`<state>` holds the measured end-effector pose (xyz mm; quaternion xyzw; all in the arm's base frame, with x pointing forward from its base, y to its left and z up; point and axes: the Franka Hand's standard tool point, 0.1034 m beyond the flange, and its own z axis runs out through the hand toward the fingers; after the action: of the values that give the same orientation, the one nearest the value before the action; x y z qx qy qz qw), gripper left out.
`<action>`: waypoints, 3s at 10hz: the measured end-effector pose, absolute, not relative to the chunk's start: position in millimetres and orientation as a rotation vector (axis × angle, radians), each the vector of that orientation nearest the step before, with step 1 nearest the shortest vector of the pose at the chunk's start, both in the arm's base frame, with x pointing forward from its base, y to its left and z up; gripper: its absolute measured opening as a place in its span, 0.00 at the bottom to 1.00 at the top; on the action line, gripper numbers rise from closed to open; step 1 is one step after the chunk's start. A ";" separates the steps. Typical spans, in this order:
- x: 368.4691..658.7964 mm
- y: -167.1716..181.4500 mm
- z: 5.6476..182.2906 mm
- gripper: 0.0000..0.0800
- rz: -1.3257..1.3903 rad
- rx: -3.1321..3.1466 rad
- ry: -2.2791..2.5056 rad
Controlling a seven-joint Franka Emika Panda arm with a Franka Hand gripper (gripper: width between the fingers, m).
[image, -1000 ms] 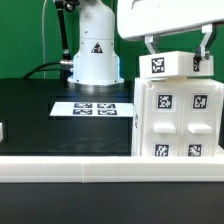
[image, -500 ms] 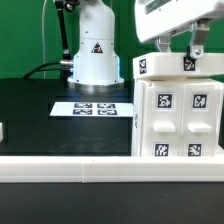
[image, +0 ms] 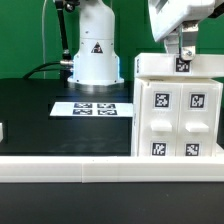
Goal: Assemble cabinet
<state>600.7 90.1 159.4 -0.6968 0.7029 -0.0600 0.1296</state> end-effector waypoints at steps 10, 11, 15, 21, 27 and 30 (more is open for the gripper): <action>610.6 95.8 188.0 1.00 -0.284 -2.461 1.484; 612.6 93.8 188.3 1.00 -0.303 -2.584 1.293; 628.1 91.2 186.0 1.00 -0.288 -2.885 0.642; 629.9 84.2 185.6 1.00 -0.314 -3.030 -0.228; 627.5 73.9 179.6 1.00 -0.236 -2.956 -1.008; 628.7 71.0 181.6 1.00 -0.215 -2.881 -1.311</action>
Offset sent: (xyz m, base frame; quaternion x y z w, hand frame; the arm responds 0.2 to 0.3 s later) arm -0.0052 0.0091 0.0383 0.0098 -0.0446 -0.0374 0.9983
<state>628.7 71.0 181.6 -0.9079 -0.4133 -0.0677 -0.0155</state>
